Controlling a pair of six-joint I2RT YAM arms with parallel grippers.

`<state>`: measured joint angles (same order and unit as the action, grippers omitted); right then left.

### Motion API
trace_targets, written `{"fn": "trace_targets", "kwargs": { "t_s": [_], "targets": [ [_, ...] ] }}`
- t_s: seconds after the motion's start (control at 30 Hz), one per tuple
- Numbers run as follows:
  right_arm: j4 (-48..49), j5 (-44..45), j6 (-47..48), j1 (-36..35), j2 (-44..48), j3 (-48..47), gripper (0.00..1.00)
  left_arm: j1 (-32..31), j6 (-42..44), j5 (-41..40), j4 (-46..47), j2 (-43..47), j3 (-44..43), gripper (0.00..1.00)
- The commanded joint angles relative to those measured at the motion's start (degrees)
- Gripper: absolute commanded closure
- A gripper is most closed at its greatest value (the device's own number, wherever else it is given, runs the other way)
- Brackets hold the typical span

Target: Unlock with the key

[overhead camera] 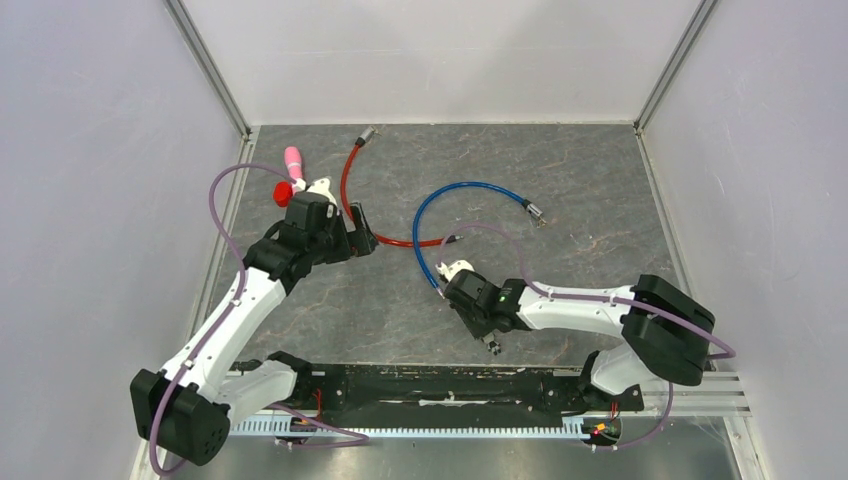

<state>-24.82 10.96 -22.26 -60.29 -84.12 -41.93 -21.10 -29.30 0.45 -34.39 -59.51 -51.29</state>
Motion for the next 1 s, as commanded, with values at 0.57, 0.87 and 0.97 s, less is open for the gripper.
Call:
{"fn": "trace_targets", "kwargs": {
  "t_s": [0.57, 0.87, 0.97],
  "targets": [
    [23.2, -9.2, 6.2, 2.0, 23.1, 11.9, 1.0, -8.1, -12.2, 14.6, 14.2, 5.8, 5.5, 0.01],
    [42.8, -24.8, 3.5, 9.8, 32.7, 18.1, 1.0, -14.5, -15.9, 17.9, 27.9, 8.6, 11.0, 0.03],
    [47.0, -27.6, 2.8, 10.6, 33.9, 18.5, 1.0, -16.5, -16.3, 18.2, 31.2, 8.4, 11.9, 0.04]
  ]
}}
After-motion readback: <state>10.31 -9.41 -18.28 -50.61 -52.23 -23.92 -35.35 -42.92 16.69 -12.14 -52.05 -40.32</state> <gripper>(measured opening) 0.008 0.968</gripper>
